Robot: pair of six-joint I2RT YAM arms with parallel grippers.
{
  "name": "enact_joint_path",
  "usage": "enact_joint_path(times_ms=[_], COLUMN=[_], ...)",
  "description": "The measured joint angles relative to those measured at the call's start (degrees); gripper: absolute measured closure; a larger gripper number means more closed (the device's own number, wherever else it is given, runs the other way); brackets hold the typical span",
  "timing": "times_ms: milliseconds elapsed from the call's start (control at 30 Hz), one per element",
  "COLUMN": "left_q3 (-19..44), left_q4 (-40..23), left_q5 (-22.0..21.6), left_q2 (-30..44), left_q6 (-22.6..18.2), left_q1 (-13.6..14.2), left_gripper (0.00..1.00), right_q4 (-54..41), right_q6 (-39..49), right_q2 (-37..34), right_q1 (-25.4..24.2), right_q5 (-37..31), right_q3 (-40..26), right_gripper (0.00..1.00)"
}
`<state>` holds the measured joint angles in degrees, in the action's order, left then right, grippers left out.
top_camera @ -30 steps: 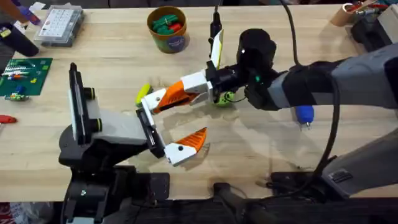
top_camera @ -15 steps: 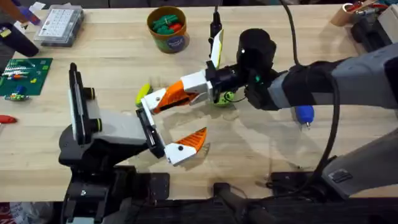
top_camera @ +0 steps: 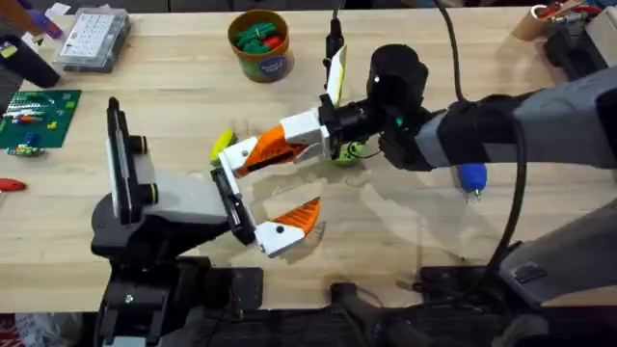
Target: Pick up the gripper from the table and insert it into the empty holder that is missing its gripper. Then pick up a screw, insert it into the mounting hole, and use the screwdriver to tighten it. Finally, clean up the table by picking up the vegetable and placing it into the bucket.
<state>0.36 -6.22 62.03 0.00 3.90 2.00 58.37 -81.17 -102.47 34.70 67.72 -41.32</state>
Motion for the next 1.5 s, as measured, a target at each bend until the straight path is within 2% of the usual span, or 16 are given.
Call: enact_joint_path(times_ms=[33, 67, 200, 233, 267, 333, 967, 1300, 1500], left_q3=[0.0, 0.0, 0.06, 0.07, 0.07, 0.07, 0.07, 0.07, 0.07], left_q4=[0.0, -0.01, -0.34, -0.45, -0.52, -0.64, -0.76, -0.76, -0.76], left_q5=[-0.02, 0.0, 1.96, 2.55, 3.04, 3.74, 4.64, 4.63, 4.64], left_q2=[0.01, 0.01, 0.0, 0.0, 0.01, 0.01, 0.0, 0.0, 0.01], left_q6=[-0.01, -0.01, 0.14, 0.17, 0.19, 0.21, 0.22, 0.21, 0.22], left_q1=[0.0, 0.0, 0.23, 0.5, 0.69, 0.74, 0.74, 0.74, 0.74], left_gripper=[0.014, 0.014, 0.014, 0.014, 0.014, 0.015, 0.014, 0.014, 0.014], right_q4=[-0.05, -0.1, 0.12, 0.21, 0.29, 0.29, 0.3, 1.79, 3.93], right_q6=[-0.14, -0.22, -0.21, -0.16, -0.1, -0.04, -0.7, -0.94, -1.11], right_q2=[0.01, 0.01, 0.01, 0.0, -0.01, -0.01, -0.01, 0.0, 0.06], right_q1=[0.0, 0.01, 0.4, 0.48, 0.53, 0.55, 0.32, -4.47, -5.75], right_q5=[0.0, -0.09, -1.8, -2.28, -2.82, -3.7, -4.27, 0.1, 1.47], right_q3=[0.0, 0.0, -0.61, -0.83, -1.04, -1.25, -1.29, -1.29, -1.27], right_gripper=[0.952, 0.836, 0.227, 0.104, 0.033, 0.008, 0.006, 0.005, 0.005])
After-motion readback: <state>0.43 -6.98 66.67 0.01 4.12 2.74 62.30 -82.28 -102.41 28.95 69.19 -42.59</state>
